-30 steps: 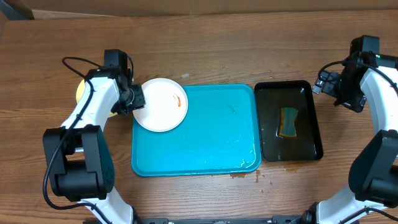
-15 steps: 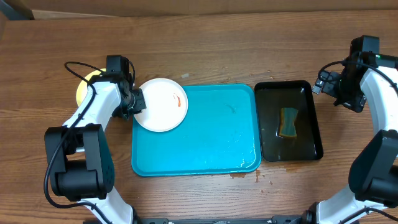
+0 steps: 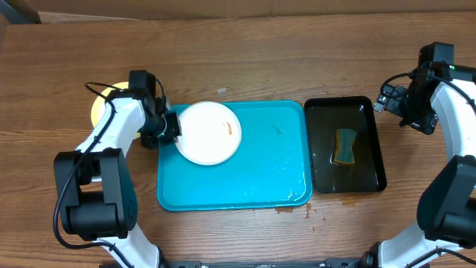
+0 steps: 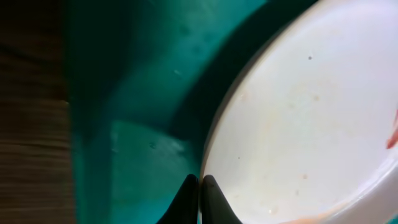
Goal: Clean dirty plates on tray and stack at the side
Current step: 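Move the left gripper to the white plate on the teal tray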
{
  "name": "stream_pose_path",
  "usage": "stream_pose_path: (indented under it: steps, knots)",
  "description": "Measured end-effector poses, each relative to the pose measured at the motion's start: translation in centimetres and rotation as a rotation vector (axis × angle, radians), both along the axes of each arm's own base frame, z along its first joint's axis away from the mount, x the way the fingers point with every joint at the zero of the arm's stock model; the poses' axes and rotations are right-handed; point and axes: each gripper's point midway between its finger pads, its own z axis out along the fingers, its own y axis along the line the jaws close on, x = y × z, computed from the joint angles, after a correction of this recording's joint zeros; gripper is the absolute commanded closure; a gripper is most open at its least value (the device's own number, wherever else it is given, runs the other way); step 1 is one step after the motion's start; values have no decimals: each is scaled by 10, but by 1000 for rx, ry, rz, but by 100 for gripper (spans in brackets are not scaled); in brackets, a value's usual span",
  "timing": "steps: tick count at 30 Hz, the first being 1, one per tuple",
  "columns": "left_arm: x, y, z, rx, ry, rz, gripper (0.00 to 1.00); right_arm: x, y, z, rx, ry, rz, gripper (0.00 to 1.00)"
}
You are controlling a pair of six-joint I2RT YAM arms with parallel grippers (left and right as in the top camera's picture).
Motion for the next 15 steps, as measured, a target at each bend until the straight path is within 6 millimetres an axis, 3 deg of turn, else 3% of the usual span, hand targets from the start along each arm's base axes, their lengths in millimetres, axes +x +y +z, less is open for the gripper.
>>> stream_pose_path:
  steps: [9, 10, 12, 15]
  knots:
    - [-34, -65, -10, -73, 72, -170, 94, 0, 0, 0, 0, 0, 0, 0]
    - [-35, -71, -10, -72, 71, -188, 90, 0, 0, 0, 0, 0, 0, 0]
    - [-36, -82, -11, -71, 59, -221, 66, 0, 0, 0, 0, 0, 0, 0]
    - [-32, -91, -11, -62, 33, -247, 60, 0, 0, 0, 0, 0, 0, 0]
